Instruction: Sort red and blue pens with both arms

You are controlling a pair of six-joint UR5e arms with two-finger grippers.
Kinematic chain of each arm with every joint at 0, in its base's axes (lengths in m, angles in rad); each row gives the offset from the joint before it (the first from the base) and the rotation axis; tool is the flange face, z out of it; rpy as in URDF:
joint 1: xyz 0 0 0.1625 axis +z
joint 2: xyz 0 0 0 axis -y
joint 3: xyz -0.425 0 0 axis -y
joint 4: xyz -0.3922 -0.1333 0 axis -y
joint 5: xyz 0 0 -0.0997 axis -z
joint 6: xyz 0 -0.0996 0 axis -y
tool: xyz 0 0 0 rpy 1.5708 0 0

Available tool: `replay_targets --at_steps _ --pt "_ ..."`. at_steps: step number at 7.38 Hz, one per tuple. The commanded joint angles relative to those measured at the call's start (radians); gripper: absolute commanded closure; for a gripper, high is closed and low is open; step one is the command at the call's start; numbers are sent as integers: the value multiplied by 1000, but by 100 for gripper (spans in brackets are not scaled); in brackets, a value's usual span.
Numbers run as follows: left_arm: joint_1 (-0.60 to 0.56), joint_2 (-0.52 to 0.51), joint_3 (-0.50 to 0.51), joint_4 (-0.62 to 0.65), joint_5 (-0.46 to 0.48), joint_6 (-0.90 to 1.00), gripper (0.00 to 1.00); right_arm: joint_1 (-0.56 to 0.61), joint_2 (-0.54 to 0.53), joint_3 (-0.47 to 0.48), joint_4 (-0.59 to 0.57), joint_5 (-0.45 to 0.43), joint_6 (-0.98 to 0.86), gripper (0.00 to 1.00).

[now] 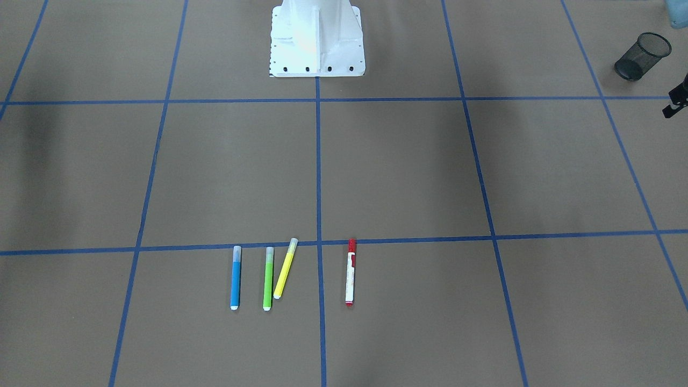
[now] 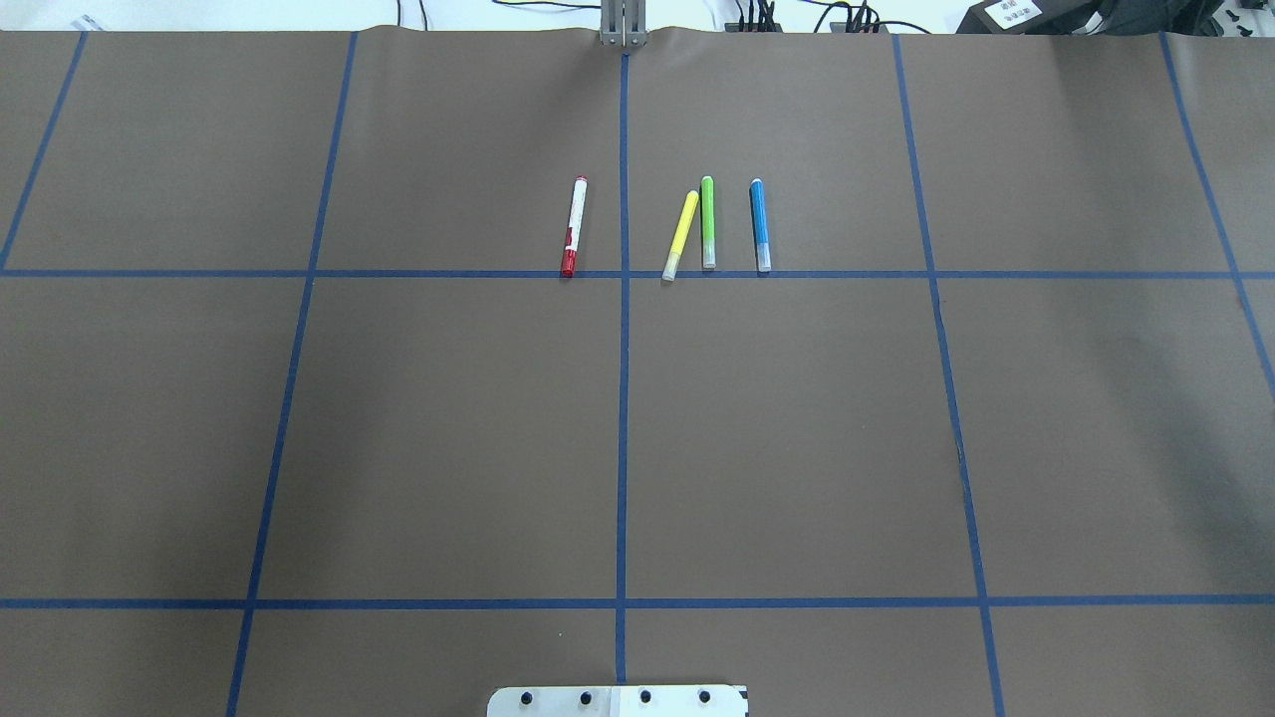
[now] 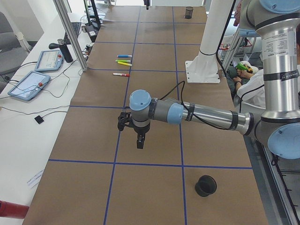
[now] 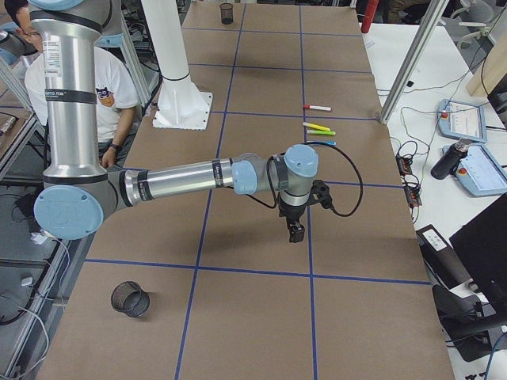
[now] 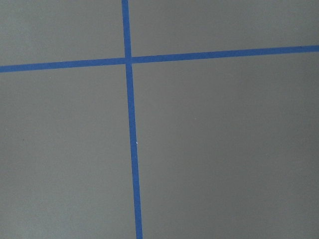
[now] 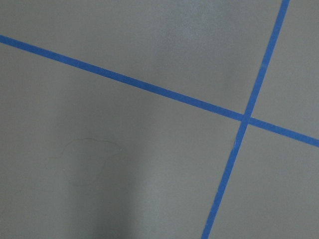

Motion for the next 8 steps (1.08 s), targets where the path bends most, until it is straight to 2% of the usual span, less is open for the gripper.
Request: replay_targets --at_steps 1,2,6,7,8 --pt "0 9 -38 -3 -3 -2 0 18 -38 39 -7 7 -10 0" --pt "0 9 -37 -4 -2 0 0 18 -64 74 -4 2 -10 0" --pt "-3 19 -38 -4 -6 -2 0 18 -107 78 -2 4 10 0" --pt "-1 42 -75 -12 -6 -3 0 18 -113 88 -2 16 9 0" --pt "-1 38 -93 -13 -5 -52 0 20 -124 100 2 87 7 0"
